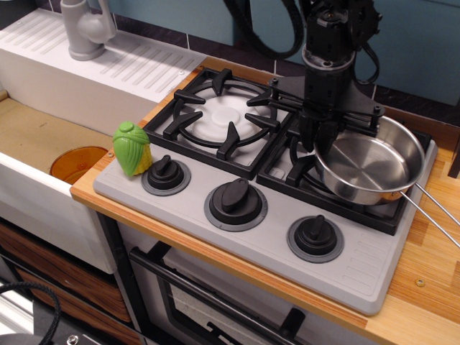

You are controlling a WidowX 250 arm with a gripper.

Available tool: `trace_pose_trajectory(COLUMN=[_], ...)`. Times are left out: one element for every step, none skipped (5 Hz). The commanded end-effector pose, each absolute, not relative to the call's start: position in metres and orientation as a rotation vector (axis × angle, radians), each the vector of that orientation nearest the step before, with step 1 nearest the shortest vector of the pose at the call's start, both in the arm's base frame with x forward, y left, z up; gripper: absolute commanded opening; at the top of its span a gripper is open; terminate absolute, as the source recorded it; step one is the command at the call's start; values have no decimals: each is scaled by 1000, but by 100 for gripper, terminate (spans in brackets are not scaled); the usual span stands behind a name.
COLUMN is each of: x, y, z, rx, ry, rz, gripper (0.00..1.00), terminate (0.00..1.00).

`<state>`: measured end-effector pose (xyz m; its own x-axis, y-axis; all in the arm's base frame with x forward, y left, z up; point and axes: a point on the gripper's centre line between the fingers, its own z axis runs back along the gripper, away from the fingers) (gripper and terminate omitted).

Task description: Put pot or pan on stove and put corncob in pot or pan

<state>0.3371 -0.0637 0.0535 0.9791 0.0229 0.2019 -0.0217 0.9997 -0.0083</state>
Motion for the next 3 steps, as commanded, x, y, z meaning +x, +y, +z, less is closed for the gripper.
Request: trace_pose_trajectory(x=[345,346,350], y=[-68,-59,-45], z=[114,135,143], rx=[48,63,89], ry=[-259,-226,-219], rz=[8,-6,-30], gripper=[0,0,0], terminate=[0,0,0])
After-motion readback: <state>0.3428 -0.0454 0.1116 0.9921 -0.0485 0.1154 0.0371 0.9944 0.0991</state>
